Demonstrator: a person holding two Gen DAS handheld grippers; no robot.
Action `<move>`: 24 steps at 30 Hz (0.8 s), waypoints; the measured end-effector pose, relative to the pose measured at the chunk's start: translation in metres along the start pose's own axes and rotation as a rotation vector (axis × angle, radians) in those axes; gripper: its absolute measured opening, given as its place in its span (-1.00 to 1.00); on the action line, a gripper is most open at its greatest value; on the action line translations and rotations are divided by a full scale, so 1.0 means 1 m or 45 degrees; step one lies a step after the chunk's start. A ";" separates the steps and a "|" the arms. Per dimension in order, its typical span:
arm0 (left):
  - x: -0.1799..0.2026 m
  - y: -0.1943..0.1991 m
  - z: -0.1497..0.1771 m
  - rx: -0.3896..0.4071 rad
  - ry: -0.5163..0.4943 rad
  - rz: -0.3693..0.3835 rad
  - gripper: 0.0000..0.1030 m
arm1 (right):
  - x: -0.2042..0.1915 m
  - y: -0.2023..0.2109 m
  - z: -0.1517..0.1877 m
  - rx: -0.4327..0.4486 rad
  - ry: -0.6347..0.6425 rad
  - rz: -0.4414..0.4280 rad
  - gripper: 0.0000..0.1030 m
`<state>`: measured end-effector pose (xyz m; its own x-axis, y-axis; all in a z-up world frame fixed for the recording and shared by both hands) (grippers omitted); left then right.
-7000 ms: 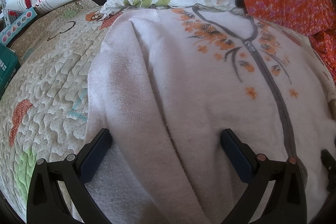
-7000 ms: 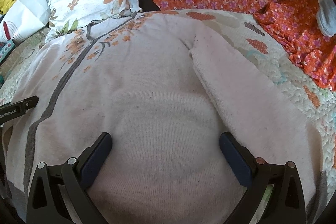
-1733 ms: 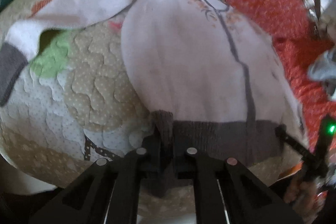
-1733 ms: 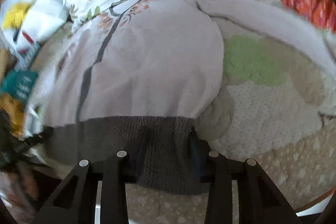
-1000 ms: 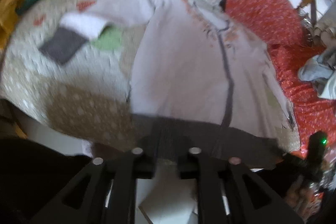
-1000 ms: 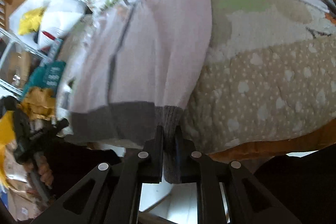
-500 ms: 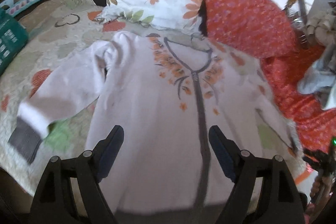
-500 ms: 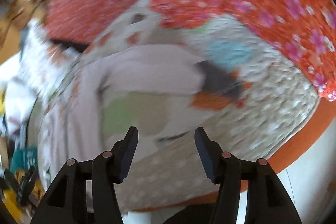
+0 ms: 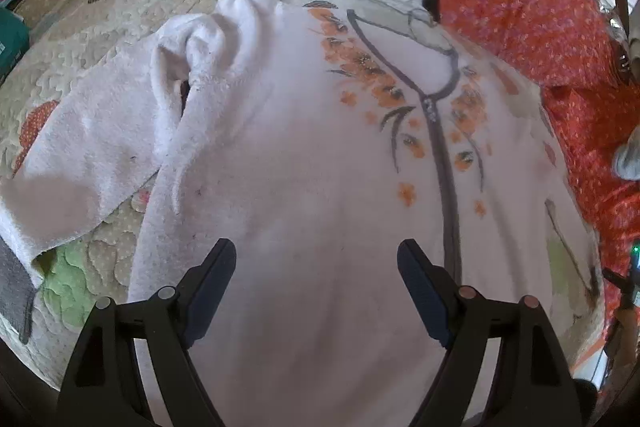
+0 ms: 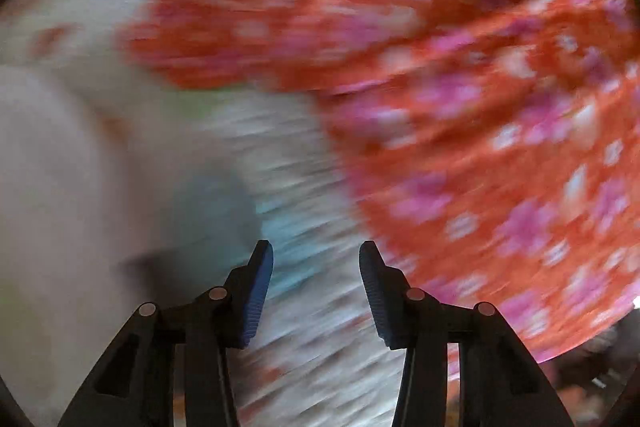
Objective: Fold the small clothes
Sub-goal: 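Grasp a grey cuff with the right tool and fold the sleeve across the front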
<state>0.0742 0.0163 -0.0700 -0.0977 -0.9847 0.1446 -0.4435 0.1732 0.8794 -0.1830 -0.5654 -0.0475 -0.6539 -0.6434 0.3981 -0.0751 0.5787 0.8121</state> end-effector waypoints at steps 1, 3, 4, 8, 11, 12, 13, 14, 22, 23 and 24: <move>0.002 0.001 -0.001 -0.003 0.006 0.014 0.59 | 0.011 0.002 -0.005 0.027 -0.040 0.037 -0.03; 0.006 0.002 -0.002 -0.012 0.009 0.038 0.59 | 0.023 0.015 -0.007 0.057 -0.165 -0.135 -0.03; 0.009 0.002 -0.001 -0.021 0.009 0.052 0.59 | 0.023 0.023 -0.004 0.058 -0.231 -0.314 -0.03; 0.022 -0.003 0.001 -0.082 0.012 0.127 0.59 | -0.001 0.057 0.015 0.057 -0.220 -0.805 0.01; 0.033 -0.005 0.004 -0.103 -0.007 0.156 0.59 | -0.036 0.064 0.023 0.047 -0.010 -0.935 0.01; 0.036 -0.004 0.005 -0.095 -0.019 0.148 0.59 | -0.042 0.063 0.025 0.035 -0.008 -0.975 0.01; 0.037 -0.003 0.007 -0.086 -0.030 0.138 0.59 | -0.052 0.059 0.025 0.013 -0.027 -1.045 0.01; 0.038 -0.003 0.008 -0.079 -0.039 0.127 0.59 | -0.060 0.051 0.024 -0.019 -0.060 -1.124 0.01; 0.022 -0.003 0.004 -0.105 0.052 0.149 0.59 | -0.004 0.028 -0.001 0.111 -0.138 -0.213 0.17; 0.020 -0.002 0.003 -0.109 0.063 0.158 0.59 | 0.002 0.039 0.002 0.130 -0.187 -0.378 0.19; 0.019 -0.001 0.003 -0.110 0.070 0.163 0.59 | 0.002 0.044 0.005 0.119 -0.221 -0.504 0.22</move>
<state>0.0701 -0.0025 -0.0694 -0.0985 -0.9547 0.2807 -0.3523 0.2972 0.8874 -0.1917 -0.5387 -0.0129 -0.6771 -0.7357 -0.0198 -0.4076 0.3524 0.8424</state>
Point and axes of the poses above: each gripper's, at about its wrist camera, not at the fingertips, and y roughly against the way its jaws point, x to its right, z to its underside, the point moved 6 cm from there along -y, roughly the way its jaws point, and after that the axes turned 9 degrees about -z, right-handed, at the moved point
